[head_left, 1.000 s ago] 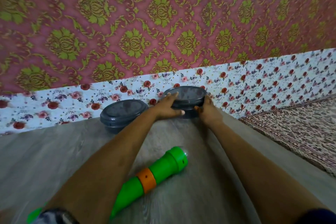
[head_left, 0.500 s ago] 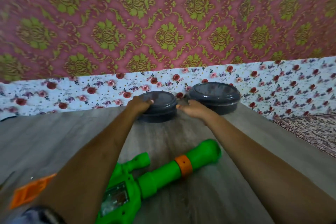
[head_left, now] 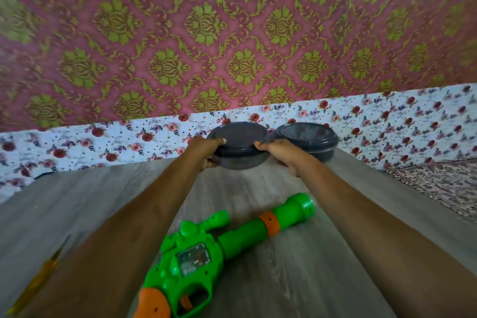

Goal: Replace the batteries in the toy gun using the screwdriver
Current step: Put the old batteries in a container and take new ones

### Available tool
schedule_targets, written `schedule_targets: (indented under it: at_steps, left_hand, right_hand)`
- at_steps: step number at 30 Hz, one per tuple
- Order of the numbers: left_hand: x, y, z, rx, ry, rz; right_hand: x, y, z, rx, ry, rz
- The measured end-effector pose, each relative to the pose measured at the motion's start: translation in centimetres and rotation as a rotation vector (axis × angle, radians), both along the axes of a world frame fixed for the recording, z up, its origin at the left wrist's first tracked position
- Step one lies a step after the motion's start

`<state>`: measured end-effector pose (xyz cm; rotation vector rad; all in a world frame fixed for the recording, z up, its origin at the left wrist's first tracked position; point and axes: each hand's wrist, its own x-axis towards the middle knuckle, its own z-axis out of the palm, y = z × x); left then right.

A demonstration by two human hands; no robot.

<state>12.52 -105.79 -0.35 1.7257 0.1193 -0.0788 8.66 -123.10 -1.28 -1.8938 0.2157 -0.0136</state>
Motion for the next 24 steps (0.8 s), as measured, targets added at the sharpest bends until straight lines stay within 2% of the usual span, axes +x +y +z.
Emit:
schedule_targets:
  at_steps: [5, 9, 16, 24]
  left_hand:
    - [-6.9, -2.8, 2.5, 0.027, -0.091, -0.098]
    - [-13.5, -5.8, 2.6, 0.029, -0.093, -0.187]
    - [-22.8, -11.3, -1.2, -0.018, -0.022, -0.316]
    - [-27.9, -16.4, -4.3, -0.063, 0.049, -0.396]
  right_hand:
    - [-8.8, -3.0, 1.3, -0.011, -0.168, -0.095]
    - [-17.8, -5.7, 1.4, 0.022, -0.223, -0.173]
    - [-29.6, -10.6, -1.1, 0.050, -0.166, -0.291]
    - [-34.4, -14.7, -4.1, 0.086, -0.082, -0.327]
